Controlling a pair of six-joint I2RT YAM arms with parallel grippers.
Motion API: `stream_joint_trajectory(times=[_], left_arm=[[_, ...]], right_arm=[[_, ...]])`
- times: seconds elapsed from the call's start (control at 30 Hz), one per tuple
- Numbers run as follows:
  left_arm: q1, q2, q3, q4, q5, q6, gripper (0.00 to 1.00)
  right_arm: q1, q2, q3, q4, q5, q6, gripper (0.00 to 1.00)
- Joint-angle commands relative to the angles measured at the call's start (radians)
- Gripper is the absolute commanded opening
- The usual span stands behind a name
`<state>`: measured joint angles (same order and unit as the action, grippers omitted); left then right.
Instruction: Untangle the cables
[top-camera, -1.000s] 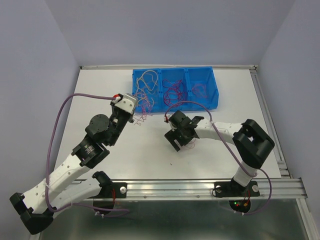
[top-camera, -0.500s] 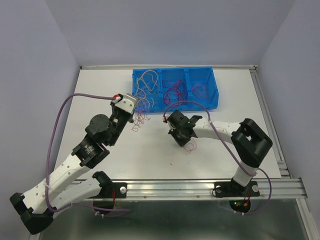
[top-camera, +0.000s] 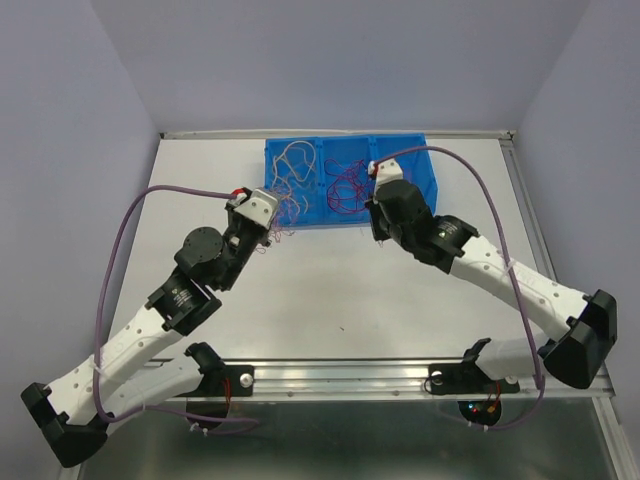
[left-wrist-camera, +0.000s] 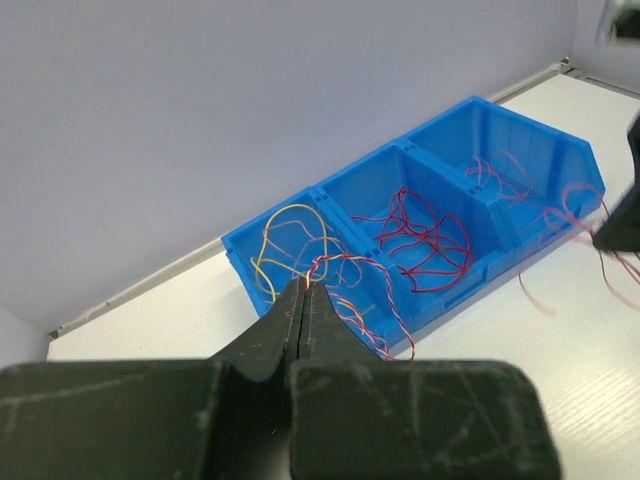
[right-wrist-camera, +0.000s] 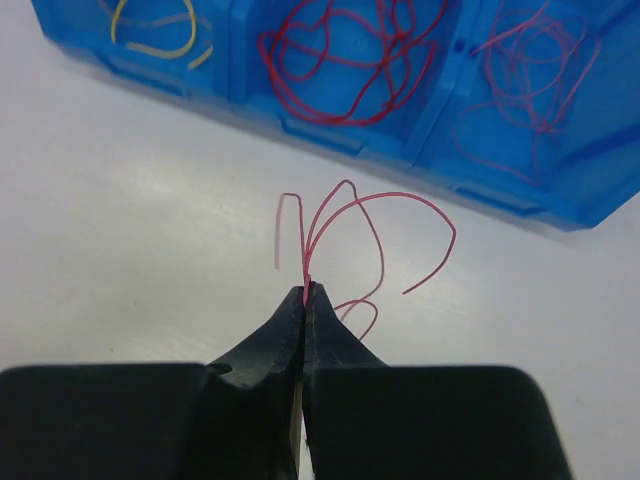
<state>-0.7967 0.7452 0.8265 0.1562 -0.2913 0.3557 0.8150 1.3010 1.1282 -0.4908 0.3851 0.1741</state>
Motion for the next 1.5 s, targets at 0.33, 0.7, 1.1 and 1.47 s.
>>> stream_joint_trajectory(times=[0.33,0.7,1.1,1.47], left_arm=[[-0.001,-0.015,-0.001,0.028,0.024,-0.012,0.00],[-0.001,-0.010,-0.010,0.034,0.041,-0.011,0.00],[-0.001,-0.003,-0.004,0.026,0.073,-0.020,0.00],[-0.001,-0.061,0.016,0.003,0.127,-0.049,0.00]], right_arm=[[-0.411,0.409,0.536,0.087,-0.068,-0.002,0.01],[-0.536,0.621,0.599,0.115,-0.267,0.053,0.78],[-0.436,0.094,0.042,0.412,-0.592,0.084,0.83],[-0.248,-0.039,-0.377,0.992,-0.913,0.085,0.99]])
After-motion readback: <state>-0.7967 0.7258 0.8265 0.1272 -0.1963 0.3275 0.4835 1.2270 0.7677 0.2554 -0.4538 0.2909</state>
